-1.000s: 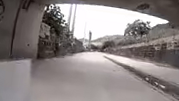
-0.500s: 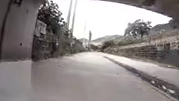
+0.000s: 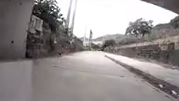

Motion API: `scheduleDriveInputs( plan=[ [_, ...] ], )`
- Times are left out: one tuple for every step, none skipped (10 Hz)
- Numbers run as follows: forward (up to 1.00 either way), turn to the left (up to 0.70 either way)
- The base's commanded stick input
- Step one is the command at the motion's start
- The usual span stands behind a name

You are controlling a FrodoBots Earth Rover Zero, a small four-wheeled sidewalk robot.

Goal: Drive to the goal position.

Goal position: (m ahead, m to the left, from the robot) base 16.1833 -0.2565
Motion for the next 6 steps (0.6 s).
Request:
scheduleDriveInputs(
  plan=[
    [0.70, 0.00],
    [0.70, 0.00],
    [0.70, 0.00],
    [0.70, 0.00],
    [0.70, 0.00],
    [0.70, 0.00]
  ],
)
